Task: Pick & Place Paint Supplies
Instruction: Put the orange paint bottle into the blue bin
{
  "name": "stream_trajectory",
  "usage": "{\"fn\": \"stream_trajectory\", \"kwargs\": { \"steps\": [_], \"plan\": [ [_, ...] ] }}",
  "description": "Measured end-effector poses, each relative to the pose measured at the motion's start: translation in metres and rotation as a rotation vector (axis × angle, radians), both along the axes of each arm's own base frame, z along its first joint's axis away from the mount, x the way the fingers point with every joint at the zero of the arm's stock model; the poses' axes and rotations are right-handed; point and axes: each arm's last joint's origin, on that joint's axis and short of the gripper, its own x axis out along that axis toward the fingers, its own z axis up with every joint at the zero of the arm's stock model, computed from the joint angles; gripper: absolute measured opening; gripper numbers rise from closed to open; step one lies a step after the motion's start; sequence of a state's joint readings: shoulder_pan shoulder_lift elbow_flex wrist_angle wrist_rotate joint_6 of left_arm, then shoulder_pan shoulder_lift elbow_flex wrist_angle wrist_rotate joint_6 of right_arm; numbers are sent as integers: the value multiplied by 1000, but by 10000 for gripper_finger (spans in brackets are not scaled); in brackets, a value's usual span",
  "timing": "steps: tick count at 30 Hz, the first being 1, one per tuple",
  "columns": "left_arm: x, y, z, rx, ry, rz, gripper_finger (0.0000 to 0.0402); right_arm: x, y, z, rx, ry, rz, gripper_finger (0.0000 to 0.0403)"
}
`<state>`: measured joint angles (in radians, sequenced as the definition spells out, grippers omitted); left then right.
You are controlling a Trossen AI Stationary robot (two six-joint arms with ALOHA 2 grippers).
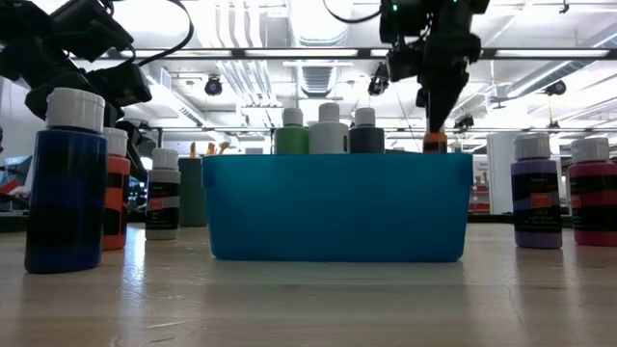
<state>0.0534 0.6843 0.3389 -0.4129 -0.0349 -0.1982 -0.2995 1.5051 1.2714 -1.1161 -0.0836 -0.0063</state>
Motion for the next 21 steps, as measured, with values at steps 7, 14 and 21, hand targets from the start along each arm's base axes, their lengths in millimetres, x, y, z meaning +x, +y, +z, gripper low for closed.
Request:
{"fn": "stream_trajectory", "kwargs": {
  "steps": [7,14,21],
  "plan": [
    [0,0,0,0,0,0,234,4,10,20,0,-21,9,114],
    [0,0,0,0,0,0,234,8,21,37,-1,-55,24,116],
    [0,0,0,0,0,0,234,10,35,53,3,-79,45,114]
  ]
}}
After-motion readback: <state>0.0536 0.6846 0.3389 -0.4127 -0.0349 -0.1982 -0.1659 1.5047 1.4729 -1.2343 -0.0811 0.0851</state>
